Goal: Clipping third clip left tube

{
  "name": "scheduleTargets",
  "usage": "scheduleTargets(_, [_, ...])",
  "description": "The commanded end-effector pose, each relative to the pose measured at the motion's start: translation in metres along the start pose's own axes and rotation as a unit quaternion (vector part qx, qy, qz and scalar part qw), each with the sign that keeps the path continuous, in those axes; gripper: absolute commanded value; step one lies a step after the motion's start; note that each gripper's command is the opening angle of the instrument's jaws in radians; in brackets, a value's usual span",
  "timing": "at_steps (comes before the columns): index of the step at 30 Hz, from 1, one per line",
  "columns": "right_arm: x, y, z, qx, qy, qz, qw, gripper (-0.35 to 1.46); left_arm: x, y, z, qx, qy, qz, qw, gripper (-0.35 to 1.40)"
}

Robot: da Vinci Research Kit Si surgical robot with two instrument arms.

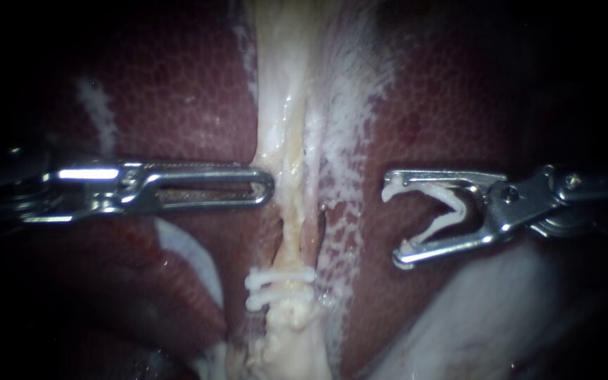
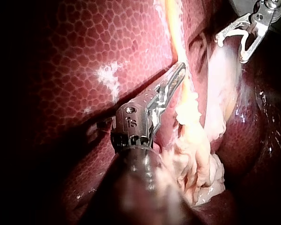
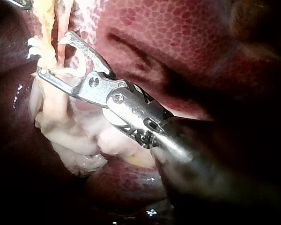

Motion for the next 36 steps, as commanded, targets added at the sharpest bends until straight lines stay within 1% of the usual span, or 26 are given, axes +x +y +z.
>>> scheduleTargets(1, [0.0000, 0.0000, 0.0000, 0.000, 0.000, 0.000, 1.0000, 0.60, 0.0000, 0.0000, 0.0000, 0.000, 0.000, 0.000, 1.0000, -0.35])
scheduleTargets(7, [0.0000, 0.0002, 0.0003, -0.001, 0.000, 0.000, 1.0000, 0.60, 0.0000, 0.0000, -0.0001, 0.001, 0.000, 0.000, 1.0000, -0.35])
scheduleTargets(12, [-0.0005, 0.0004, 0.0010, -0.003, 0.000, -0.001, 1.0000, 0.60, -0.0003, -0.0003, -0.0005, 0.001, 0.000, -0.001, 1.0000, -0.35])
scheduleTargets(14, [-0.0010, 0.0005, 0.0017, -0.005, -0.001, -0.003, 1.0000, 0.60, -0.0007, -0.0005, -0.0010, 0.003, 0.001, -0.003, 1.0000, -0.35])
scheduleTargets(18, [-0.0027, 0.0007, 0.0035, -0.007, -0.001, -0.005, 1.0000, 0.60, -0.0016, -0.0010, -0.0021, 0.005, 0.003, -0.005, 1.0000, -0.35])
scheduleTargets(21, [-0.0044, 0.0009, 0.0050, -0.005, -0.001, 0.002, 1.0000, 0.60, -0.0024, -0.0015, -0.0031, 0.008, 0.005, -0.008, 0.9999, -0.35])
scheduleTargets(22, [-0.0052, 0.0010, 0.0057, -0.003, -0.001, 0.005, 1.0000, 0.60, -0.0027, -0.0016, -0.0033, 0.007, 0.006, -0.008, 0.9999, -0.35])
scheduleTargets(24, [-0.0065, 0.0011, 0.0070, 0.000, -0.001, 0.010, 1.0000, 0.60, -0.0032, -0.0020, -0.0039, 0.006, 0.003, -0.010, 0.9999, -0.35])
scheduleTargets(28, [-0.0086, 0.0012, 0.0092, 0.002, -0.001, 0.020, 0.9998, 0.60, -0.0036, -0.0026, -0.0044, 0.008, 0.000, -0.011, 0.9999, -0.35])
scheduleTargets(32, [-0.0095, 0.0014, 0.0112, 0.008, 0.000, 0.026, 0.9996, 0.60, -0.0037, -0.0028, -0.0045, 0.008, 0.000, -0.011, 0.9999, -0.35])
scheduleTargets(36, [-0.0093, 0.0016, 0.0129, 0.014, 0.001, 0.029, 0.9995, 0.60, -0.0036, -0.0028, -0.0045, 0.008, 0.000, -0.011, 0.9999, -0.35])
